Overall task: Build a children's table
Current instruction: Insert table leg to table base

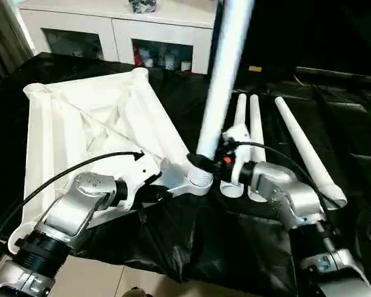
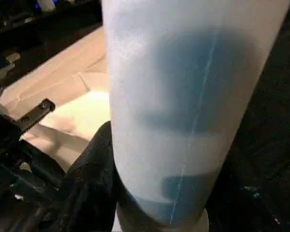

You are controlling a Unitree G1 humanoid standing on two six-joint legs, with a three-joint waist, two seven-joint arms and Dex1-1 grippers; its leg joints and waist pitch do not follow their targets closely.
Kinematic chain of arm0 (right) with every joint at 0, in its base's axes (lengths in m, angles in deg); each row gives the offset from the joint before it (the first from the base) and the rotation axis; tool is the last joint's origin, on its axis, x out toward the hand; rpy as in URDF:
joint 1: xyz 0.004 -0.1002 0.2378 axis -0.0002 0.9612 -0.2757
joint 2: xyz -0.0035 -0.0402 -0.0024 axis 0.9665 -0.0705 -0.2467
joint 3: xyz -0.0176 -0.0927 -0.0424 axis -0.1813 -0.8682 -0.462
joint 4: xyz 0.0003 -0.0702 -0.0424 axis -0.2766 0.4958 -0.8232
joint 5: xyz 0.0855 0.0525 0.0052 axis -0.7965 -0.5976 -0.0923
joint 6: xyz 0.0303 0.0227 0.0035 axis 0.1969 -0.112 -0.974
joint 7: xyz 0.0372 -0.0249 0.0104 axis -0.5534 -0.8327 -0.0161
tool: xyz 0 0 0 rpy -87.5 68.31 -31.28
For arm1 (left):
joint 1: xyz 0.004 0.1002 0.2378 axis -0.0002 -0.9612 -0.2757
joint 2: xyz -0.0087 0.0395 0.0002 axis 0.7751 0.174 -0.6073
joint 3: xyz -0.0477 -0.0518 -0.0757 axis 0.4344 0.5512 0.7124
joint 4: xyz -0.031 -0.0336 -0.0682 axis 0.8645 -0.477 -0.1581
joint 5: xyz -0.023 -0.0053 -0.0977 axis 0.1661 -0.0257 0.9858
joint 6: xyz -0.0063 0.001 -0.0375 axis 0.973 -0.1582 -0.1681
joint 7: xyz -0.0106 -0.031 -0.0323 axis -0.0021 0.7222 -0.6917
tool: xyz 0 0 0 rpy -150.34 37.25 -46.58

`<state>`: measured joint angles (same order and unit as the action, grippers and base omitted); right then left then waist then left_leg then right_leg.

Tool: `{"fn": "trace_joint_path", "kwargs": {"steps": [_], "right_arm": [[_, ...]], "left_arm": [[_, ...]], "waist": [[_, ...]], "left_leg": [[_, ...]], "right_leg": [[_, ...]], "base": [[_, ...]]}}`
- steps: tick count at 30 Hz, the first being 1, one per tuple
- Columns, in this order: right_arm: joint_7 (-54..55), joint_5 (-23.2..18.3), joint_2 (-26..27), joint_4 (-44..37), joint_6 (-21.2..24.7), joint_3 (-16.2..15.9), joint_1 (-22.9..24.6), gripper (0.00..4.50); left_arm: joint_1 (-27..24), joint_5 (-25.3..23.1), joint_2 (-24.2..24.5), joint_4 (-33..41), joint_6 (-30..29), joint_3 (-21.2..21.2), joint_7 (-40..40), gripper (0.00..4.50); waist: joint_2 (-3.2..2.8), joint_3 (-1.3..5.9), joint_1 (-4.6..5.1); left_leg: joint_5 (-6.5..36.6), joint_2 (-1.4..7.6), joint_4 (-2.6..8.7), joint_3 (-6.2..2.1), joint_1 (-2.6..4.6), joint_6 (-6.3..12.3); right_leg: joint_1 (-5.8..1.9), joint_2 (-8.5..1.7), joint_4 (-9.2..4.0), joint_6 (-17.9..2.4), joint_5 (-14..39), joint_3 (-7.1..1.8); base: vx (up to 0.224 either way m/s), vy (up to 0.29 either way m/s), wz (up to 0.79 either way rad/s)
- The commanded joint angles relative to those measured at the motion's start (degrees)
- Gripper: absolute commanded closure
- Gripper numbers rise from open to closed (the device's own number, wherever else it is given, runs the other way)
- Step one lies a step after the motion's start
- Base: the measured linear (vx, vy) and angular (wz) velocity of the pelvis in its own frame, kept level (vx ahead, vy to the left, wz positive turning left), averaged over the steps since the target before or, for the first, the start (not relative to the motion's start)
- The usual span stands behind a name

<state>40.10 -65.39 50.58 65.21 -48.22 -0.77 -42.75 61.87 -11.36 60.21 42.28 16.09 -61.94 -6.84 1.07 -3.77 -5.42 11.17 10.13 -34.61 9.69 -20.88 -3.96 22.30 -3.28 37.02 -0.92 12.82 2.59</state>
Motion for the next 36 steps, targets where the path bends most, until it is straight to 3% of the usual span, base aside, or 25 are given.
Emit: {"fn": "trace_joint_path", "kwargs": {"steps": [1,9,12,13,15,16,20,22,29,32,34,35,36], "right_arm": [[0.69,0.09,-0.42,1.69,-0.52,2.20,2.44,2.61],[0.27,-0.09,0.04,-1.17,-4.27,2.42,7.13,2.61],[0.94,1.12,0.04,-2.35,-5.10,1.34,8.15,2.61],[1.92,3.67,0.02,-3.08,-6.14,-1.07,8.42,2.61],[1.90,4.18,0.07,-3.30,-6.36,-1.76,8.41,2.61],[2.18,4.78,0.29,-3.48,-6.54,-2.41,8.45,2.61],[2.86,5.94,0.42,-3.18,-6.42,-3.37,8.24,2.61],[2.04,8.30,-0.28,-1.99,-6.88,-5.88,7.54,2.61],[-0.55,11.08,-0.83,1.50,-6.49,-9.12,5.22,2.61],[-4.99,11.63,-1.86,5.48,-7.43,-10.44,2.92,2.61],[-6.86,11.38,-2.33,6.14,-7.58,-10.75,2.43,2.61],[-8.81,11.16,-2.74,6.64,-7.92,-11.04,2.09,2.61],[-9.20,11.13,-2.82,6.74,-7.99,-11.10,2.02,2.61]], "left_arm": [[1.42,1.59,-1.23,-0.02,0.73,2.77,1.24,4.50],[1.98,0.77,-1.75,-1.23,1.34,3.19,2.14,4.50],[2.02,0.63,-1.85,-1.44,1.45,3.28,2.15,4.50],[2.16,0.22,-2.13,-1.74,1.79,3.26,2.07,4.50],[2.20,0.14,-2.26,-1.78,1.81,3.25,2.07,4.50],[2.13,0.03,-2.39,-1.78,1.87,3.22,2.07,4.50],[1.92,-0.09,-2.36,-1.69,2.03,3.14,1.96,4.50],[1.46,-0.24,-2.12,-1.07,2.22,2.83,1.73,4.50],[1.05,-0.31,-1.67,0.25,2.16,2.31,0.64,4.50],[1.13,-0.39,-0.67,1.14,2.53,1.70,-0.86,4.50],[1.18,-0.38,0.04,1.72,2.57,1.27,-1.87,4.50],[1.15,-0.36,0.68,2.19,2.84,0.83,-2.92,4.50],[1.15,-0.36,0.81,2.27,2.90,0.75,-3.13,4.50]], "waist": [[-0.27,4.23,-0.30],[-0.25,4.24,-0.75],[-0.44,4.12,-0.84],[-0.37,4.08,-0.84],[-0.39,3.97,-0.83],[-0.09,3.95,-0.81],[-0.13,3.82,-0.77],[-0.08,3.76,-0.73],[-0.07,3.64,-0.11],[0.49,3.62,0.20],[0.22,3.74,0.03],[0.78,3.78,0.05],[0.65,3.88,0.01]], "left_leg": [[3.69,2.63,3.81,-0.71,0.28,1.24],[4.43,2.68,3.92,-0.77,0.33,1.25],[5.52,2.69,4.00,-0.77,0.46,1.04],[5.91,2.70,4.05,-0.77,0.46,0.77],[6.72,2.70,4.20,-0.82,0.49,0.21],[7.22,2.74,4.24,-0.79,0.55,0.13],[7.97,2.71,4.35,-0.86,0.55,-0.04],[8.53,2.70,4.42,-0.88,0.59,-0.20],[10.34,2.71,4.58,-1.00,0.69,-0.40],[10.77,2.79,4.62,-0.99,0.72,-0.14],[10.10,2.80,4.52,-0.97,0.79,-0.05],[9.21,2.86,4.59,-0.98,0.69,0.21],[9.05,2.84,4.55,-1.02,0.72,0.31]], "right_leg": [[-2.99,-4.83,-3.89,-12.79,0.74,-2.83],[-2.98,-4.81,-4.03,-12.56,1.23,-2.82],[-2.78,-4.78,-4.28,-12.40,3.07,-2.81],[-2.80,-4.79,-4.35,-12.13,3.91,-2.87],[-2.72,-4.81,-4.53,-11.52,5.71,-2.86],[-2.71,-4.86,-4.66,-11.35,6.66,-2.89],[-2.70,-4.89,-4.78,-10.89,8.08,-2.97],[-2.65,-4.89,-4.91,-10.50,9.45,-2.99],[-2.58,-4.93,-5.14,-10.41,11.66,-3.03],[-2.53,-4.93,-5.21,-10.69,12.33,-2.98],[-2.53,-5.01,-5.11,-10.80,11.28,-3.09],[-2.67,-4.92,-4.91,-10.91,9.72,-3.02],[-2.67,-4.92,-4.78,-11.09,9.03,-2.96]], "base": [[0.000,0.000,0.00],[0.000,0.000,0.00],[0.000,0.000,0.00],[0.000,0.000,0.00],[0.000,0.000,0.00],[0.000,0.000,0.00],[0.000,0.000,0.00],[0.000,0.000,0.00],[0.000,0.000,0.00],[0.000,0.000,0.00],[0.000,0.000,0.00],[0.000,0.000,0.00],[0.000,0.000,0.00]]}}
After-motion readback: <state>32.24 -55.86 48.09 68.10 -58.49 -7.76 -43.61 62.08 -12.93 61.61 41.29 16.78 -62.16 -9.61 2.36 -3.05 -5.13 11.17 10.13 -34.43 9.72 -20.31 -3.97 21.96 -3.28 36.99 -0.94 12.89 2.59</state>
